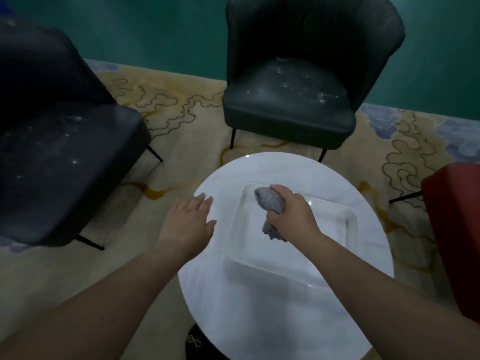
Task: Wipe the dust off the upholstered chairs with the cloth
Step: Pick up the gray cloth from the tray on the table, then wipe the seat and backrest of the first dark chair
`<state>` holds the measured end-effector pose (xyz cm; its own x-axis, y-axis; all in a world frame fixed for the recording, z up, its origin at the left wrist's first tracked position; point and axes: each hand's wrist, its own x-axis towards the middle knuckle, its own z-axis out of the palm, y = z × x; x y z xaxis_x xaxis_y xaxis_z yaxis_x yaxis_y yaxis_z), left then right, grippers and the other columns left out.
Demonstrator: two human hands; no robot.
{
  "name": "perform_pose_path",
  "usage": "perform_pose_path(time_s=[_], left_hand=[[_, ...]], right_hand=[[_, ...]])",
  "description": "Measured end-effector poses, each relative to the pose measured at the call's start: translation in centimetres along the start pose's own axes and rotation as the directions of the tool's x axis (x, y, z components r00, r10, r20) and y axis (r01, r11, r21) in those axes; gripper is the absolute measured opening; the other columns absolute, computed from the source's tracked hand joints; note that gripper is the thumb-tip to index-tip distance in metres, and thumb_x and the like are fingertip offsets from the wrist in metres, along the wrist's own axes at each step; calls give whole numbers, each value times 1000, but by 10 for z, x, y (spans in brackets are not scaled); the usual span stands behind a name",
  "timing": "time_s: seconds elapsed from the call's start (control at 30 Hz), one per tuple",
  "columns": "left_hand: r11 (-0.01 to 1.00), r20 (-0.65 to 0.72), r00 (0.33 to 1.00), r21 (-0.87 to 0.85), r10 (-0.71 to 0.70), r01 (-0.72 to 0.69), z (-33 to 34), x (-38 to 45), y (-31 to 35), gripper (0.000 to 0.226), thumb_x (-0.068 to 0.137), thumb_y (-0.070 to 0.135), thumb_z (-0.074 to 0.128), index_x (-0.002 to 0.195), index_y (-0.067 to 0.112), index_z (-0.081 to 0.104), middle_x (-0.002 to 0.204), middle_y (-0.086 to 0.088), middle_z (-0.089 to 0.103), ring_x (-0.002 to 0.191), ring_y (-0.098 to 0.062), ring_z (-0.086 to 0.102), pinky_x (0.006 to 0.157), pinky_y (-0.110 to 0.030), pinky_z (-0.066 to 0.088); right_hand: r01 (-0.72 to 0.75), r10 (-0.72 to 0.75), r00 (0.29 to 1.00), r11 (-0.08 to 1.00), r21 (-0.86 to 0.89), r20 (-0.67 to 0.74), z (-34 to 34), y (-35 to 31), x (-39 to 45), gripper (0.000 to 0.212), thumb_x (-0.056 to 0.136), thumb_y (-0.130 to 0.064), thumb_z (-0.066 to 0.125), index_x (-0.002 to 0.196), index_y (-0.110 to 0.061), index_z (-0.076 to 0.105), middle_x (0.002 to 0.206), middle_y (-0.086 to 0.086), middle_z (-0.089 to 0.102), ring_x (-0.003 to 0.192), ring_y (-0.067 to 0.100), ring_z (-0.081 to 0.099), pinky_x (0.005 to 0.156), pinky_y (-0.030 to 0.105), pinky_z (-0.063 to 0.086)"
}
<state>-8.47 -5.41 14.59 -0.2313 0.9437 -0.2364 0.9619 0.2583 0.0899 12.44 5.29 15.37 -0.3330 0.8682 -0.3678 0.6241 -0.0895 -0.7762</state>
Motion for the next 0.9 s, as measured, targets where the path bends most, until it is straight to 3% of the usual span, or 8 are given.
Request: perform_pose_path(time_s=[0.17, 0.27, 0.37, 0.43, 0.57, 0.63, 0.8, 0.9], left_hand=[[992, -18, 992, -17, -126, 125, -22, -22, -63, 61, 96, 47, 35, 150, 22, 22, 157, 1, 24, 143, -19, 20, 117, -37, 10], [984, -26, 984, -34, -176, 175, -34, -32, -109, 62, 96, 46, 35, 151, 22, 21, 157, 2, 22, 144, -19, 19, 117, -37, 8], [979, -26, 980, -53, -199, 198, -46, -39, -159, 60, 97, 45, 34, 151, 23, 20, 158, 3, 20, 144, -18, 18, 117, -38, 6], [976, -34, 977, -59, -210, 208, -51, -41, -200, 60, 97, 45, 34, 151, 24, 19, 158, 4, 20, 144, -18, 17, 117, -38, 6], [969, -46, 969, -47, -243, 241, -59, -43, -273, 60, 96, 46, 35, 150, 24, 21, 157, 3, 22, 144, -18, 20, 118, -38, 8], [965, -51, 963, -39, -263, 261, -59, -41, -303, 61, 96, 47, 36, 150, 24, 22, 156, 3, 24, 143, -18, 22, 118, -38, 10], [954, -53, 953, -43, -298, 296, -52, -29, -353, 60, 94, 48, 39, 148, 24, 28, 155, 2, 29, 141, -19, 27, 117, -39, 13], [941, -41, 941, -61, -336, 333, -47, -16, -376, 60, 94, 48, 39, 148, 24, 27, 155, 2, 29, 141, -19, 27, 117, -38, 13]], right_hand=[[90, -88, 995, 994, -60, 38, 48, -62, 6, 54, 83, -10, 59, 129, -36, 48, 108, 8, 48, 49, 12, 64, 36, 18, 44], [165, -160, 986, 969, -183, 40, 86, -95, 12, 52, 81, -30, 68, 127, -43, 47, 106, 0, 45, 65, 13, 56, 47, 26, 51], [194, -189, 981, 970, -147, 46, 128, -128, 18, 52, 76, -43, 72, 123, -46, 50, 103, -3, 45, 75, 11, 55, 49, 28, 54], [214, -211, 977, 966, -144, 33, 158, -153, 24, 50, 76, -44, 71, 123, -44, 51, 105, -2, 47, 82, 17, 57, 58, 33, 56], [251, -249, 968, 955, -159, 32, 213, -193, 39, 51, 79, -43, 69, 126, -42, 50, 110, -1, 47, 91, 15, 54, 68, 21, 42], [252, -250, 968, 956, -149, 31, 235, -209, 48, 51, 79, -44, 69, 126, -42, 49, 112, -2, 46, 91, 14, 53, 72, 22, 40], [259, -256, 966, 948, -185, 41, 272, -235, 76, 50, 80, -48, 66, 126, -45, 47, 109, -6, 43, 90, 12, 49, 67, 19, 38], [271, -264, 962, 943, -191, 63, 286, -248, 100, 51, 80, -45, 67, 128, -43, 48, 109, -6, 42, 92, 13, 50, 76, 25, 41]])
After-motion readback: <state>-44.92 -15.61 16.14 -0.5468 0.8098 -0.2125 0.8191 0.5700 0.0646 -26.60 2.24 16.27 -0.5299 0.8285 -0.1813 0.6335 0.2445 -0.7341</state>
